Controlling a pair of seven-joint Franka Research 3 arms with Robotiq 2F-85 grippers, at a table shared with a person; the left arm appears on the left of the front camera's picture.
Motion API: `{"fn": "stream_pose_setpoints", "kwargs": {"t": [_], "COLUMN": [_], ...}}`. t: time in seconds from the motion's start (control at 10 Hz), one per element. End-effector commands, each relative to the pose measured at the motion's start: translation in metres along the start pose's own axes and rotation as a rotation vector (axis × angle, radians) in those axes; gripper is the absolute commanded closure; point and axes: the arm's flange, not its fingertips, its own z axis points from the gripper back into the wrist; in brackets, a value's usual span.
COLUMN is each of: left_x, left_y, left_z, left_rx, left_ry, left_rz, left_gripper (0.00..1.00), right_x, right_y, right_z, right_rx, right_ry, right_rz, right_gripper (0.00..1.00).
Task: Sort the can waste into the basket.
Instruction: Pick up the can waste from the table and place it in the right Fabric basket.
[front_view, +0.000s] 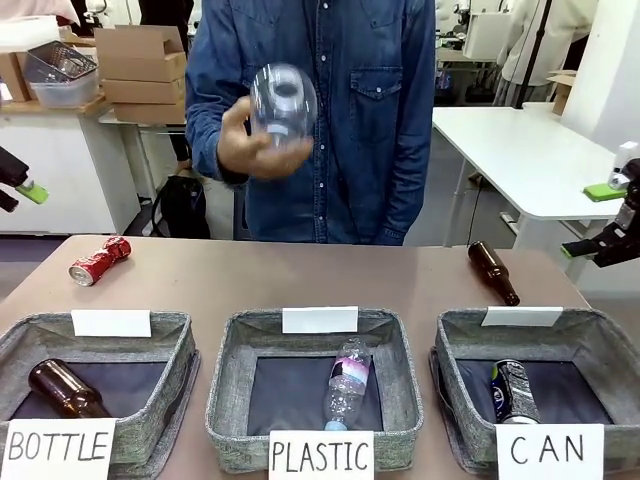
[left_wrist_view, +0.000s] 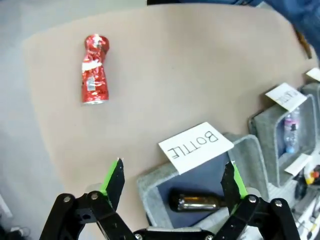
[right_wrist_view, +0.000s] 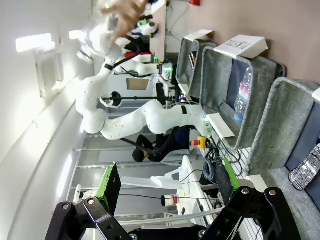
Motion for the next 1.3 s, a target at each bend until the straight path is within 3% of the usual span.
{"fn": "stream_pose_setpoints", "kwargs": {"t": [0.0,0.2,0.4,0.6,1.0,1.1,1.2], "left_x": [-0.008,-0.037,-0.052,-0.030,0.005,0.005,0.012], "left_y": [-0.007,-0.001,0.014,0.019,0.057,0.062,0.058], "left_z": [0.058,0.121,0.117,0.068,-0.053,-0.070,-0.070], "left_rx": [-0.125,-0.087,-0.082,-0.047,0.224,0.254,0.231], "left_ry": [-0.064,-0.191,-0.226,-0.219,-0.052,-0.058,-0.059], "left_rz": [-0.036,-0.015,0.017,-0.046,-0.102,-0.108,0.010], "left_gripper": [0.00,0.00,0.00,0.00,0.00,0.00,0.00], "right_x": [-0.002,-0.002,-0.002,-0.002,-0.002,-0.002,-0.002], "right_y": [0.001,0.001,0.001,0.001,0.001,0.001,0.001], "right_z": [0.002,0.002,0.002,0.002,0.002,0.002,0.002], "right_rx": [0.001,0.001,0.001,0.001,0.001,0.001,0.001], "right_ry": [0.008,0.008,0.008,0.008,0.008,0.008,0.008], "right_rz": [0.019,0.019,0.019,0.019,0.019,0.019,0.019], "right_gripper": [0.00,0.00,0.00,0.00,0.00,0.00,0.00]}}
